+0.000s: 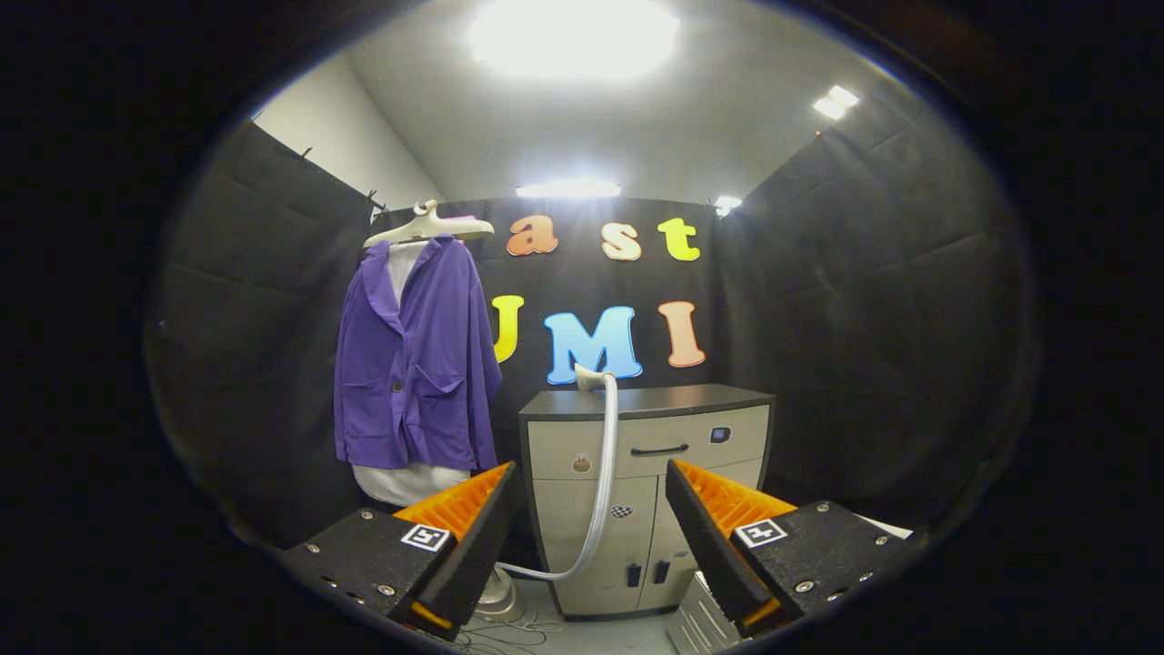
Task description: Iron the clothes twice with a garment steamer, once on the left side and once on the right side.
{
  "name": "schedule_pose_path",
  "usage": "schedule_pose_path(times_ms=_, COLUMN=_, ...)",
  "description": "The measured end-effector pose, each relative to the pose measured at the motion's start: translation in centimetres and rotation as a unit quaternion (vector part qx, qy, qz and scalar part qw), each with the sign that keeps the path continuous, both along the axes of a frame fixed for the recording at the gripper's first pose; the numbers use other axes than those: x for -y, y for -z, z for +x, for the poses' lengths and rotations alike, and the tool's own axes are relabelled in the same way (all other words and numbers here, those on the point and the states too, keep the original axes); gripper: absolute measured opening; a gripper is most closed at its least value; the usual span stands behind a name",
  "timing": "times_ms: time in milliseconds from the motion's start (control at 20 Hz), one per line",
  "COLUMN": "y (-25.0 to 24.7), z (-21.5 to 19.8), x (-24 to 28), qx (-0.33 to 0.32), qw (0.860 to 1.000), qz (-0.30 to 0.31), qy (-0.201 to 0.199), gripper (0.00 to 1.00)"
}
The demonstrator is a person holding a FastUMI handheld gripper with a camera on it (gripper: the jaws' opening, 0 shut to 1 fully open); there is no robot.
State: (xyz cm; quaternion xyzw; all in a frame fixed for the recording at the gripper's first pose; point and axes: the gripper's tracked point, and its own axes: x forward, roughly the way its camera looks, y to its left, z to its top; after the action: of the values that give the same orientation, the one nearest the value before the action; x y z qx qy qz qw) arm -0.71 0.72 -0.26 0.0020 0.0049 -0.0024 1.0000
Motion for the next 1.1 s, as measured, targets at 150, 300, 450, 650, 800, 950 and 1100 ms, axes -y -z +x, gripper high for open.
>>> schedule_pose_path(times_ms=150, y=-0.1, z=-0.1, x=-0.3, qx=0.0, qw=1.0, qz=-0.002, qy=0.001, gripper=0.97)
schedule_pose_path(times_ms=300, y=-0.3, z=-0.1, x=-0.8, qx=0.001, qw=1.0, qz=-0.004, qy=0.003, gripper=0.97)
schedule_pose_path(times_ms=450, y=-1.2, z=0.2, x=-1.0, qx=0.009, qw=1.0, qz=-0.01, qy=0.009, gripper=0.97)
schedule_pose_path(times_ms=650, y=-2.6, z=1.2, x=-2.0, qx=0.014, qw=1.0, qz=-0.005, qy=0.012, gripper=0.97)
schedule_pose_path(times_ms=800, y=-4.0, z=2.1, x=-2.6, qx=0.023, qw=1.0, qz=-0.003, qy=0.018, gripper=0.97)
schedule_pose_path(times_ms=950, y=-5.3, z=3.2, x=-3.2, qx=0.029, qw=0.999, qz=-0.004, qy=0.025, gripper=0.97)
schedule_pose_path(times_ms=1100, y=-7.0, z=4.8, x=-3.5, qx=0.032, qw=0.999, qz=0.001, qy=0.021, gripper=0.97)
